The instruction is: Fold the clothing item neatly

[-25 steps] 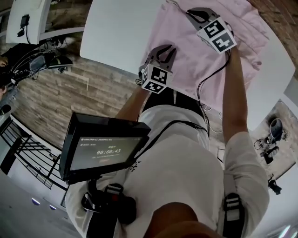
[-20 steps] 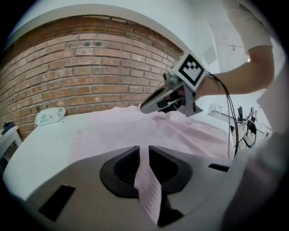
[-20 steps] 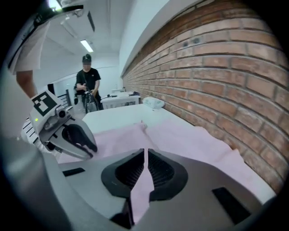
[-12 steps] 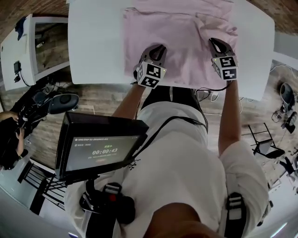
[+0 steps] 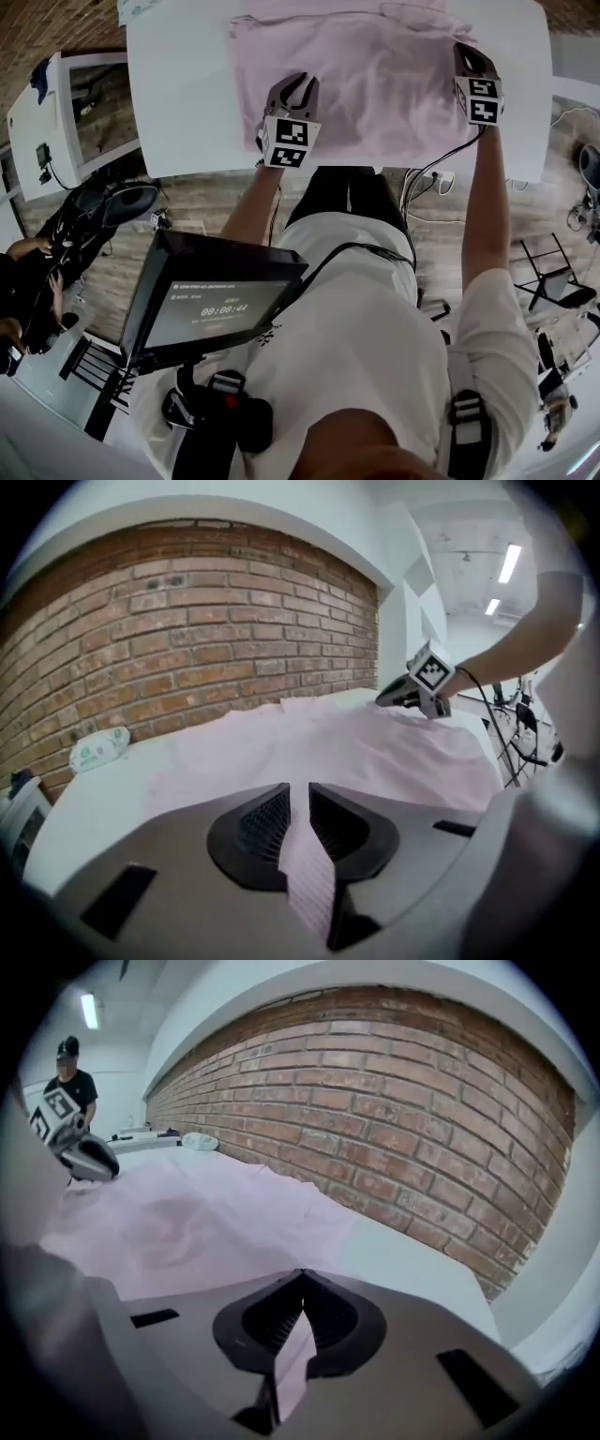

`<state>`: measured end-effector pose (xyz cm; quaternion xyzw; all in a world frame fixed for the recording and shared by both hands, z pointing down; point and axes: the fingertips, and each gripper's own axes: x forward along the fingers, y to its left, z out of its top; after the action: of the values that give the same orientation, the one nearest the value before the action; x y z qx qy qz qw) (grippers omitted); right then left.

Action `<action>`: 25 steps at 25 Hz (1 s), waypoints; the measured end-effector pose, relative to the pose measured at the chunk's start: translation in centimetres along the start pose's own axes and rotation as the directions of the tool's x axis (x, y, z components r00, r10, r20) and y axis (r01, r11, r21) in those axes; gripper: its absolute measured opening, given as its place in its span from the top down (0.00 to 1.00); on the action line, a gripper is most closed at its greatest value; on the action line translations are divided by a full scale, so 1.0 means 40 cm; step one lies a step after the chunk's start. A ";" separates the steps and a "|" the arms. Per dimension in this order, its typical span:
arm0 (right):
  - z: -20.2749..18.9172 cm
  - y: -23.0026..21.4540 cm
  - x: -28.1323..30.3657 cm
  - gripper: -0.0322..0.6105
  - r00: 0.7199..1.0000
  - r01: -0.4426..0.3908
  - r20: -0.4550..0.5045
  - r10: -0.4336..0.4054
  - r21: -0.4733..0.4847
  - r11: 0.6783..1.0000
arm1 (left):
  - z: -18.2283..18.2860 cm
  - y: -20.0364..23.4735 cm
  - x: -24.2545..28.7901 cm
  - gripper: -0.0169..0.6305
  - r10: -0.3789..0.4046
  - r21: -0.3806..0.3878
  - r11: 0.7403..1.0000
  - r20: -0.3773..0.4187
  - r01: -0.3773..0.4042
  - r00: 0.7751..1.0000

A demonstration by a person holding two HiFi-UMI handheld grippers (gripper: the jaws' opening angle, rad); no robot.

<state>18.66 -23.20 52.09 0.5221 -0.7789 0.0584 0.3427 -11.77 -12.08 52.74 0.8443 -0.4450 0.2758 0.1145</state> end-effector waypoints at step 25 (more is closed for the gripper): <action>-0.007 -0.015 -0.016 0.94 0.994 -0.087 0.073 0.087 0.000 0.996 | -0.009 0.319 0.049 0.97 0.133 -0.056 0.990 -0.005 -0.133 0.991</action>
<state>19.45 -22.83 51.77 0.4899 -0.8128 0.0555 0.3103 -21.39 -20.64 53.47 0.8091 -0.5077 0.2707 0.1197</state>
